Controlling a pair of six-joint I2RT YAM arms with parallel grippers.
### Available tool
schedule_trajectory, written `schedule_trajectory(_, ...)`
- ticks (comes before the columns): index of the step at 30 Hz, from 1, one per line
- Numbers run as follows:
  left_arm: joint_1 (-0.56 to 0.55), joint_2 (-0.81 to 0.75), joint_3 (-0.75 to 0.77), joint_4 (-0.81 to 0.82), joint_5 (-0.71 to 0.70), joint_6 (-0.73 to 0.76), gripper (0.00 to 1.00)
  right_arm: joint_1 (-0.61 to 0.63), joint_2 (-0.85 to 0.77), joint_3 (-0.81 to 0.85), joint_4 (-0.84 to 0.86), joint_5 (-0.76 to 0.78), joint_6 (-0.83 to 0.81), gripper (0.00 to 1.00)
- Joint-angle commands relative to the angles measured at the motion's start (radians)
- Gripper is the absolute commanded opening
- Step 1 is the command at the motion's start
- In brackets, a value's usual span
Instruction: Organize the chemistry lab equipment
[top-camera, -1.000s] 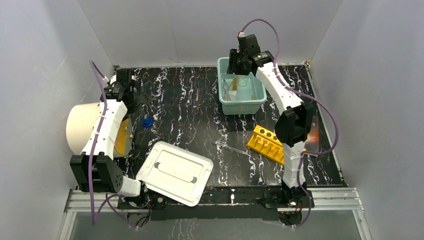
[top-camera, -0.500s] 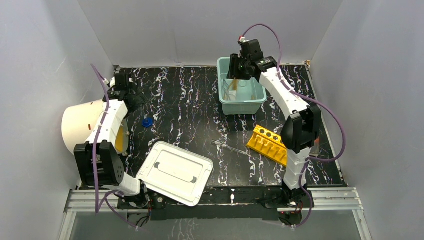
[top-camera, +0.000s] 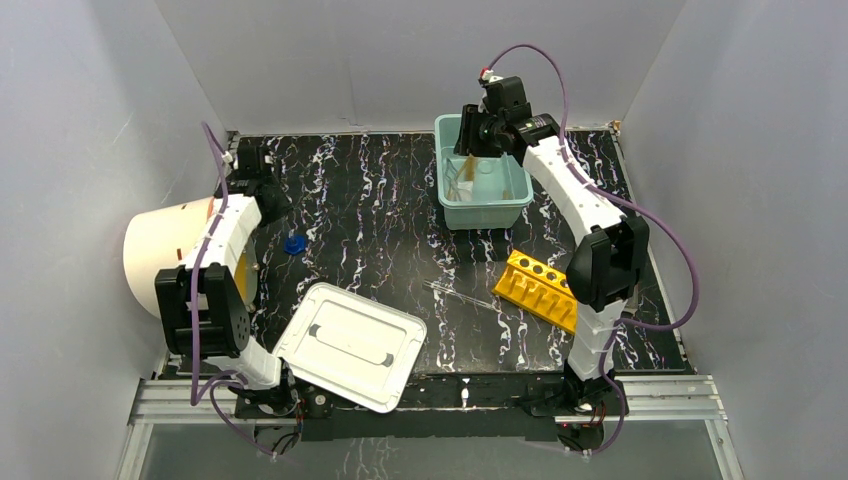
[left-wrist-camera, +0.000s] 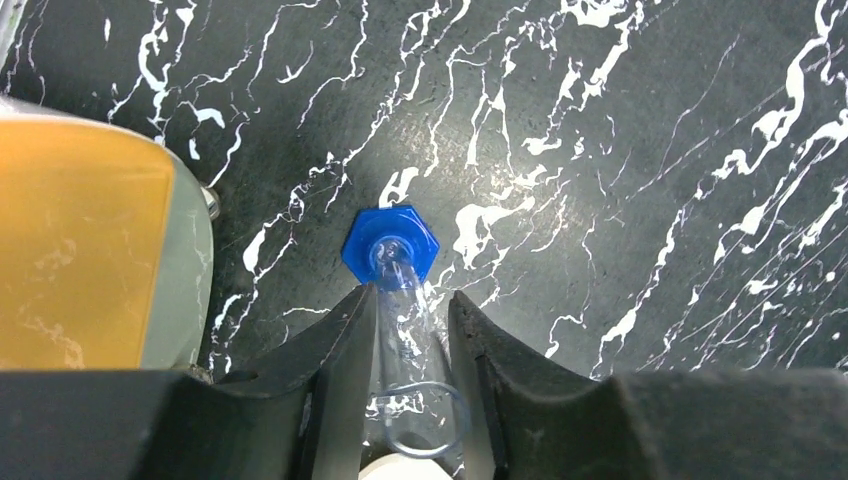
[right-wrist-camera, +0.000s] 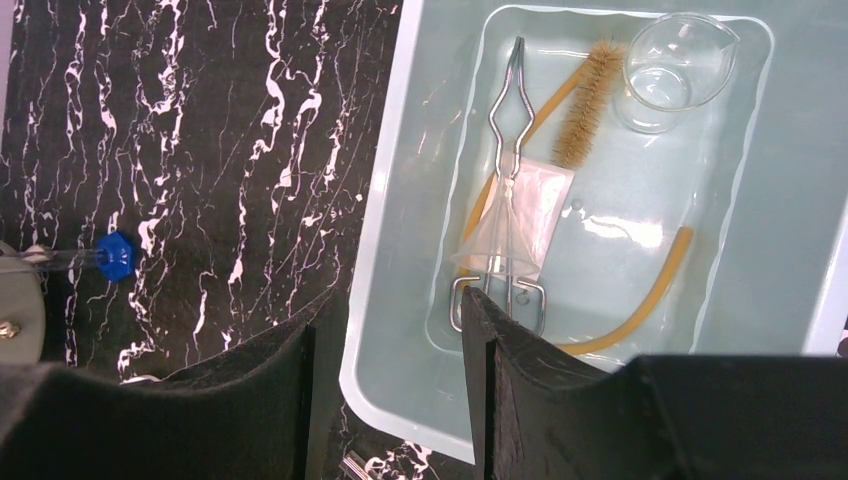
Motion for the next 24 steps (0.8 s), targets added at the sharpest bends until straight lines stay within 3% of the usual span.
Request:
schedule_trajectory(1,-0.023,-0.009,0.015,-0.002,0.025,0.037,0.26,-0.003,-0.054,0.008,0.049,-0.004,0.007,0.54)
schedule_trajectory(6,-0.063,-0.016,0.053,-0.028,0.048,0.032,0.14,-0.003,-0.056,0.008,0.052,-0.017,-0.003,0.54)
schedule_trajectory(11,-0.086,-0.017,0.121,-0.063,0.174,0.012,0.11,-0.004,-0.053,0.015,0.066,-0.082,-0.039,0.55)
schedule_trajectory(15,-0.113,-0.016,0.175,-0.071,0.392,-0.005,0.11,-0.003,-0.058,-0.015,0.125,-0.301,-0.108,0.55)
schedule_trajectory(19,-0.146,-0.010,0.203,-0.065,0.578,-0.039,0.10,0.002,-0.094,-0.115,0.261,-0.568,-0.121,0.62)
schedule_trajectory(24,-0.193,-0.013,0.186,0.013,0.759,-0.161,0.10,0.057,-0.111,-0.200,0.374,-0.687,-0.117,0.75)
